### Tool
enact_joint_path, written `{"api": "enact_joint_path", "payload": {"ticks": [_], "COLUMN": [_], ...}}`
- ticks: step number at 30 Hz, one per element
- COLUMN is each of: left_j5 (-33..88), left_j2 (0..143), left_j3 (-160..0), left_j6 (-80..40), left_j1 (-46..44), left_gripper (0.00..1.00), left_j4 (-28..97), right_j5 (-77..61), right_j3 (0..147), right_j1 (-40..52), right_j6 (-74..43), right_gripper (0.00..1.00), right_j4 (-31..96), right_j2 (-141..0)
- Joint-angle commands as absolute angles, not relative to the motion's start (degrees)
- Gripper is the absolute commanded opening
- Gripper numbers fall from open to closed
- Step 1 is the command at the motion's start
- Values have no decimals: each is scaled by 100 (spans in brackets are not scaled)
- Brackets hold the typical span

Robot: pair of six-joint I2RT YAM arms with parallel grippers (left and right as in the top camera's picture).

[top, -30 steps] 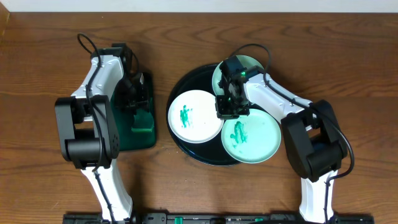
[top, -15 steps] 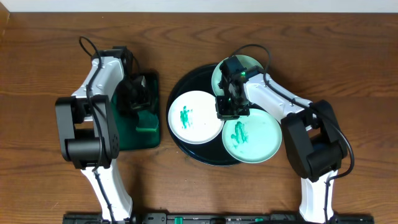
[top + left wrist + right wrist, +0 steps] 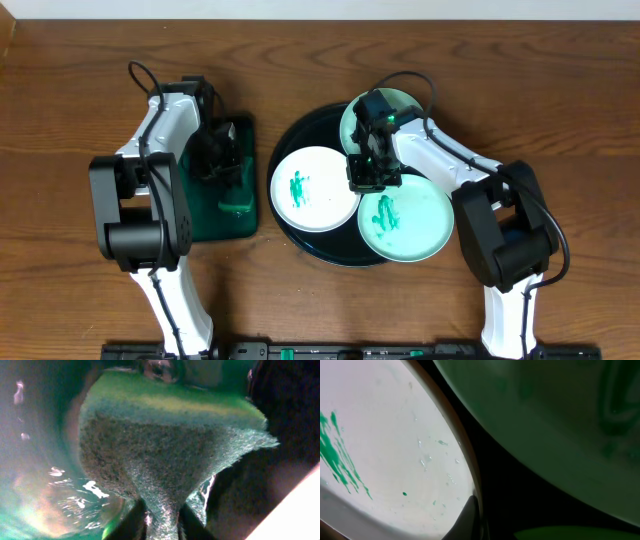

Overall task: Clean dirty plates on tray and stack at the side
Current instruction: 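Lift the sponge with the left gripper and carry it toward the white plate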

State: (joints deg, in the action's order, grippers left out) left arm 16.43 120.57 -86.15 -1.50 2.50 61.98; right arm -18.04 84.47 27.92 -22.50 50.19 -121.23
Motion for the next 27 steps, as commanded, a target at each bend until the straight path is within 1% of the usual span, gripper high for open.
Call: {"api": "enact_joint_path", "payload": {"ticks": [1,7,16,22,27], "left_j5": [1584,976,34,12,-333], "left_j2": [12066,11939,10993,10475,10372], "left_j3": [-8573,-8766,-8768,-8768,-8768], "left_j6": [-115,-226,-523,-550,-633], "left_j1": [255,255,255,180,54], "left_gripper": [7,7,7,7,7], "left_j4": [6090,6165,6077,6005,6007], "right_j5": [-1695,-1695,-1695,-1695,-1695], "right_j3": [8355,8355,8355,8355,8355], "right_j1": [2838,2838,2838,2838,2838], "right_j6": [-2110,-2093,-2071,-2071,-2071], "right_gripper": [1,1,1,1,1], "right_j4": [5151,5188,5203,5196,5186], "right_j2": [-12217,-12217,-12217,-12217,-12217]}}
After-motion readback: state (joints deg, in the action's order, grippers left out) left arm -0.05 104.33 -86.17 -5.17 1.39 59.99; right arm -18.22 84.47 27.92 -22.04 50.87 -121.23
